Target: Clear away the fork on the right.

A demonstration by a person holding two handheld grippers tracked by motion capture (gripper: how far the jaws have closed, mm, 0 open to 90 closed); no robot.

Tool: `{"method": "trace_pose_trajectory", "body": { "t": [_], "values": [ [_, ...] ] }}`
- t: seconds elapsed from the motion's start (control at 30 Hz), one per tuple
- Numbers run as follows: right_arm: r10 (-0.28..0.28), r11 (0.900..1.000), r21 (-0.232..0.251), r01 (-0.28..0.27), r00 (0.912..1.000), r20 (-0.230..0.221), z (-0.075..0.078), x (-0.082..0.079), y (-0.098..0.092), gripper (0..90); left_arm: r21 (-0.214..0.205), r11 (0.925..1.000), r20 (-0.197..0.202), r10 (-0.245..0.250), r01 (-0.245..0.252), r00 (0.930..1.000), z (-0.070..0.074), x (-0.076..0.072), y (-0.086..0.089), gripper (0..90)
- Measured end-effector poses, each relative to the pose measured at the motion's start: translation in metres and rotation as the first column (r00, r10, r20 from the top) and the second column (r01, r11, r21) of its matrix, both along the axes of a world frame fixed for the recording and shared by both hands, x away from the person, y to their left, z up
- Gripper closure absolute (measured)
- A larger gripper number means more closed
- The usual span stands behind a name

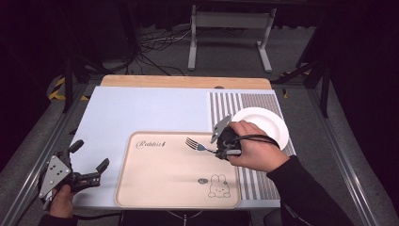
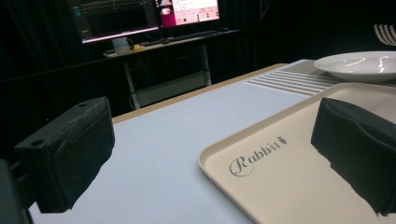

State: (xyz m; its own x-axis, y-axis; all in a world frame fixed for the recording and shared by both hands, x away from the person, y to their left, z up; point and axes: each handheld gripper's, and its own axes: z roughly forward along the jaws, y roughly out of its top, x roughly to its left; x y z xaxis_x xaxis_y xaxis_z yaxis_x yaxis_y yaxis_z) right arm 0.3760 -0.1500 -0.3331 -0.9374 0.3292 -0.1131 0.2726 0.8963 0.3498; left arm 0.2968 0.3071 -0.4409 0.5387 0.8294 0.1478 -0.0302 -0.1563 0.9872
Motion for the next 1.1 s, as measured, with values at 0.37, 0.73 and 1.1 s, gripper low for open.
{"method": "trace_pose_trajectory", "body": {
  "t": [0.37, 0.73, 1.1],
  "values": [
    [-0.183, 0.98, 0.069, 0.187, 0.9816, -0.054, -0.004, 0.001, 0.005, 78.4, 0.002, 1.0, -0.002, -0.001, 0.001, 1.0, 0.0, 0.0, 0.0, 0.3],
    [-0.291, 0.9515, 0.073, 0.299, 0.9518, -0.096, -0.009, 0.0, 0.009, 78.4, 0.003, 1.0, -0.003, -0.001, 0.001, 1.0, 0.0, 0.0, 0.0, 0.2],
    [-0.376, 0.9192, 0.072, 0.387, 0.9167, -0.137, -0.017, 0.005, 0.011, 78.4, 0.0, 1.0, -0.001, 0.001, -0.001, 1.0, 0.0, 0.0, 0.0, 0.3]
  ]
}}
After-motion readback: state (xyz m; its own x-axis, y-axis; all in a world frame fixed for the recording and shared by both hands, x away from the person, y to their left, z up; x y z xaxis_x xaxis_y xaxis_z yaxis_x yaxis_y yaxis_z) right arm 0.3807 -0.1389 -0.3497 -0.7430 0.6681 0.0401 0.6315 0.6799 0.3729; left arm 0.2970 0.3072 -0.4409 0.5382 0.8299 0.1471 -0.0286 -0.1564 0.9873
